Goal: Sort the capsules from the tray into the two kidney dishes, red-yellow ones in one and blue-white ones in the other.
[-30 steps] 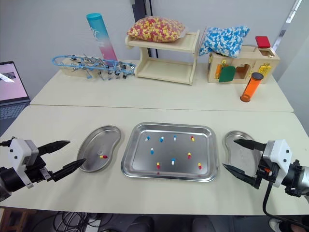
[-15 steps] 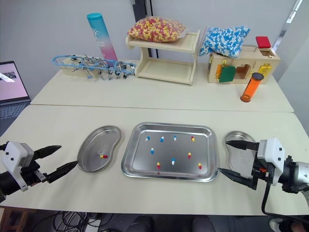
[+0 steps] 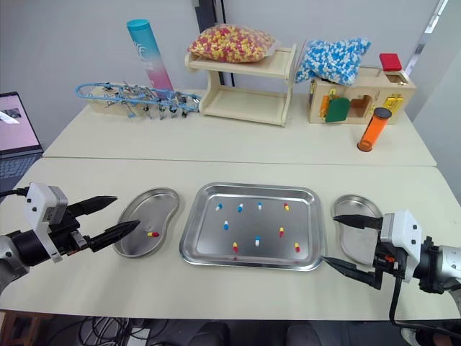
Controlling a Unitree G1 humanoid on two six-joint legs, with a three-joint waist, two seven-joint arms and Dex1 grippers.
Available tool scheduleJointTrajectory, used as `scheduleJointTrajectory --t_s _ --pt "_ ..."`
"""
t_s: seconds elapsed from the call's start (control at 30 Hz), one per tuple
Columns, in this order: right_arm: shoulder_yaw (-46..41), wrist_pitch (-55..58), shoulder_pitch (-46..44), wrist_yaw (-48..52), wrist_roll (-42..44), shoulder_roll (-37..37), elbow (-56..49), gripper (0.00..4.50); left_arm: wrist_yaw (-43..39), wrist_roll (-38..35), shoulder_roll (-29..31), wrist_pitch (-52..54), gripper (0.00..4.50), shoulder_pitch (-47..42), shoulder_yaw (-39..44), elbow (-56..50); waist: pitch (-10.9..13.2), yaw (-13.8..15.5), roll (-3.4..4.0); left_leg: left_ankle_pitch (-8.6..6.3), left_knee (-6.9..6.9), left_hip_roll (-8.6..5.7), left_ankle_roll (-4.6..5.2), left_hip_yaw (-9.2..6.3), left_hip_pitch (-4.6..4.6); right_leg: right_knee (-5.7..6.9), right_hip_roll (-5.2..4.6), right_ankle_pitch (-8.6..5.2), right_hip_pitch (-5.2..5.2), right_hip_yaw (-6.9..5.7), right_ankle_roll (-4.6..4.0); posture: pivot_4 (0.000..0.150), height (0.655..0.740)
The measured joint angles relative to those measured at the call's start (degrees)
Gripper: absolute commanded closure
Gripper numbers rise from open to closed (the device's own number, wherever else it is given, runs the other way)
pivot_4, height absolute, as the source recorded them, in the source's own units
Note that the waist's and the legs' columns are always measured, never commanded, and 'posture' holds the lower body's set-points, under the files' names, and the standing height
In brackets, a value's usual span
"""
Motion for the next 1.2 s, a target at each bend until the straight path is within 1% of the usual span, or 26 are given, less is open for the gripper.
scheduleJointTrajectory --t_s 0.07,0.17,0.27,0.33,0.43,0.57,0.7,0.8,0.93,1.07,1.2 --pt "0.0 -0.2 0.0 0.2 0.0 0.0 0.0 0.0 -1.3 -0.6 0.9 0.5 0.02 2.5 0.3 -1.7 0.0 0.0 0.0 0.0 0.0 0.0 0.0 0.02 -0.01 -0.01 0.0 0.0 -0.01 0.02 0.0 0.15 0.74" --pt "0.0 -0.5 -0.3 0.3 -0.2 0.0 0.2 0.0 -4.1 -1.3 0.9 0.6 0.02 8.6 2.5 -4.4 0.0 0.0 0.0 0.0 -0.01 0.01 0.0 0.04 -0.01 -0.02 0.0 0.0 -0.01 0.04 0.0 0.15 0.74" --pt "0.7 -0.5 -2.5 0.2 -0.4 -0.1 0.5 0.0 -6.2 -3.3 -1.3 0.2 0.02 14.9 5.2 -8.9 0.0 0.2 0.0 0.0 0.0 0.01 0.0 0.05 0.0 -0.02 -0.01 0.0 0.01 0.03 -0.01 0.15 0.74" --pt "1.9 -0.1 -5.1 -0.1 -0.4 -0.2 0.6 0.0 -6.2 -4.1 -4.3 -0.7 0.02 17.7 6.4 -11.3 0.0 0.2 0.0 0.0 0.02 0.0 0.0 0.05 0.0 -0.02 -0.01 0.0 0.02 0.04 -0.01 0.15 0.74" --pt "4.9 3.0 -11.0 -2.3 -0.4 -1.6 0.7 0.0 -6.0 -5.3 -7.6 -1.9 0.02 20.7 7.1 -13.8 0.0 0.2 0.0 0.0 0.02 0.0 0.0 0.03 -0.01 -0.02 -0.01 0.0 0.01 0.02 -0.01 0.15 0.74" --pt "12.1 9.8 -23.5 -4.4 -0.3 -3.9 1.2 0.0 -6.0 -5.6 -9.7 -2.7 0.02 24.9 7.7 -16.2 0.0 0.1 0.0 0.0 0.0 0.01 0.0 0.01 -0.01 -0.04 0.0 -0.02 -0.02 0.01 -0.05 0.15 0.74" --pt "19.3 14.2 -34.4 -5.2 0.9 -0.5 2.9 0.0 -4.9 -5.6 -10.9 -3.1 0.02 25.8 6.8 -17.2 0.0 0.2 -0.01 0.0 0.0 0.0 0.0 -0.04 -0.1 -0.05 -0.01 -0.02 -0.05 -0.04 -0.05 0.15 0.74" --pt "29.4 15.2 -43.2 -4.8 -4.6 2.9 6.9 0.59 -2.3 -5.7 -11.3 -2.5 0.0 25.2 4.6 -19.5 0.0 0.2 -0.02 0.0 0.02 0.0 0.0 -0.07 -0.07 -0.02 -0.01 -0.01 -0.06 -0.04 -0.05 0.15 0.74" --pt "37.0 16.2 -49.2 -5.3 -9.2 8.3 11.2 2.0 1.0 -5.8 -11.2 -1.5 0.0 23.1 3.1 -21.0 0.0 0.2 -0.01 0.0 -0.01 -0.01 0.0 -0.09 -0.17 -0.03 0.0 -0.01 -0.2 -0.06 -0.06 0.15 0.74" --pt "42.2 16.5 -53.3 -8.0 -13.9 15.5 15.2 2.0 3.3 -6.6 -11.1 -0.4 0.0 21.7 1.7 -21.1 0.0 0.1 -0.01 0.01 -0.01 -0.01 -0.01 -0.09 -0.2 0.04 0.01 -0.01 -0.32 -0.02 -0.06 0.15 0.74" --pt "48.1 16.1 -56.3 -11.2 -20.5 21.3 20.7 2.0 4.2 -6.8 -11.1 -0.2 0.0 21.4 1.2 -21.1 0.0 -0.1 0.0 0.01 -0.02 -0.01 -0.01 -0.08 -0.23 0.08 0.02 -0.01 -0.41 0.01 -0.07 0.15 0.74"
